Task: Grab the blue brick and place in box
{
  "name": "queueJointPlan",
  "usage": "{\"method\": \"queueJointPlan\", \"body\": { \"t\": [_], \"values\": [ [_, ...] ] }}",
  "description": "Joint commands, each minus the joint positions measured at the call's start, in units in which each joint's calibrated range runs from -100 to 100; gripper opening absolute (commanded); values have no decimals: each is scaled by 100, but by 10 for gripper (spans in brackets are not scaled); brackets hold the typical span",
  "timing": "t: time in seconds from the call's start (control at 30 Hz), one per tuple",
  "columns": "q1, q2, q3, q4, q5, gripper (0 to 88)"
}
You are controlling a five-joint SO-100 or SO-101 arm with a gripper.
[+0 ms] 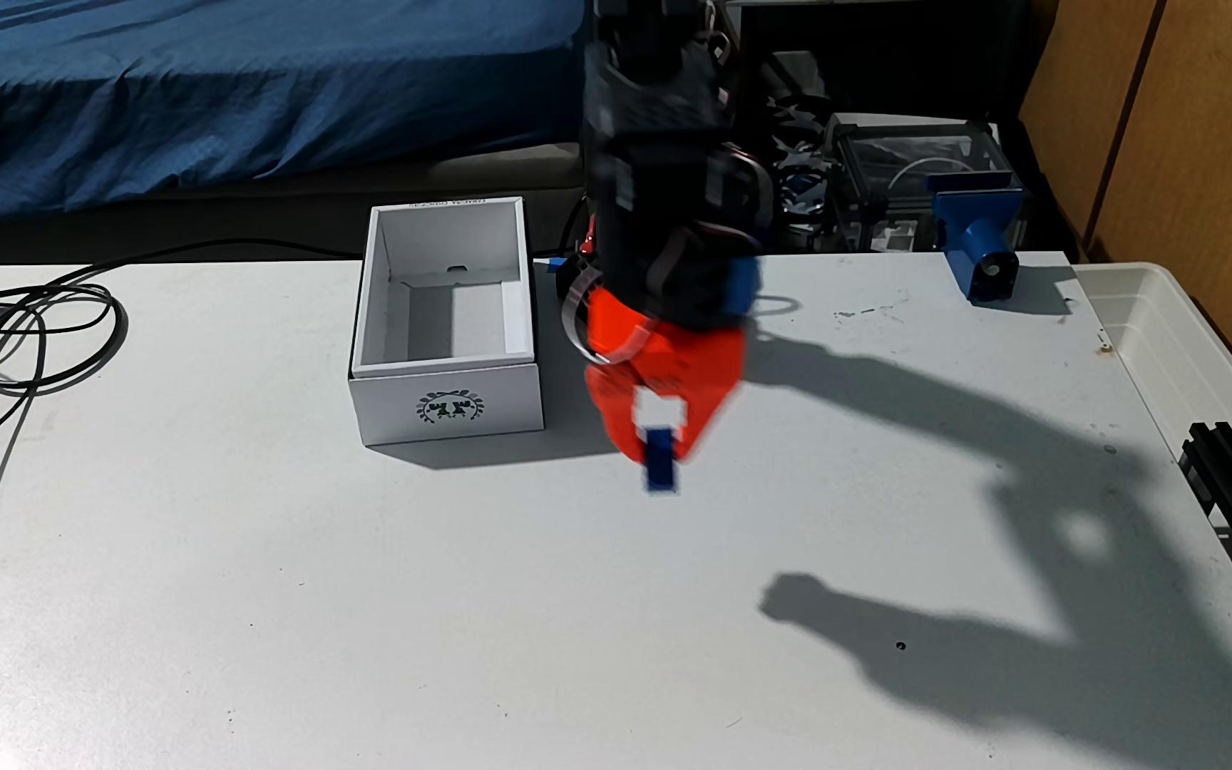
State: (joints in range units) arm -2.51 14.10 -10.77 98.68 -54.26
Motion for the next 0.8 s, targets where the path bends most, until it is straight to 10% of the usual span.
{"method": "queueJointPlan", "body": {
  "t": [0.0,0.77],
  "values": [
    [541,-1076,669,80,304,8],
    [2978,-6387,5496,46,2298,8]
  ]
}}
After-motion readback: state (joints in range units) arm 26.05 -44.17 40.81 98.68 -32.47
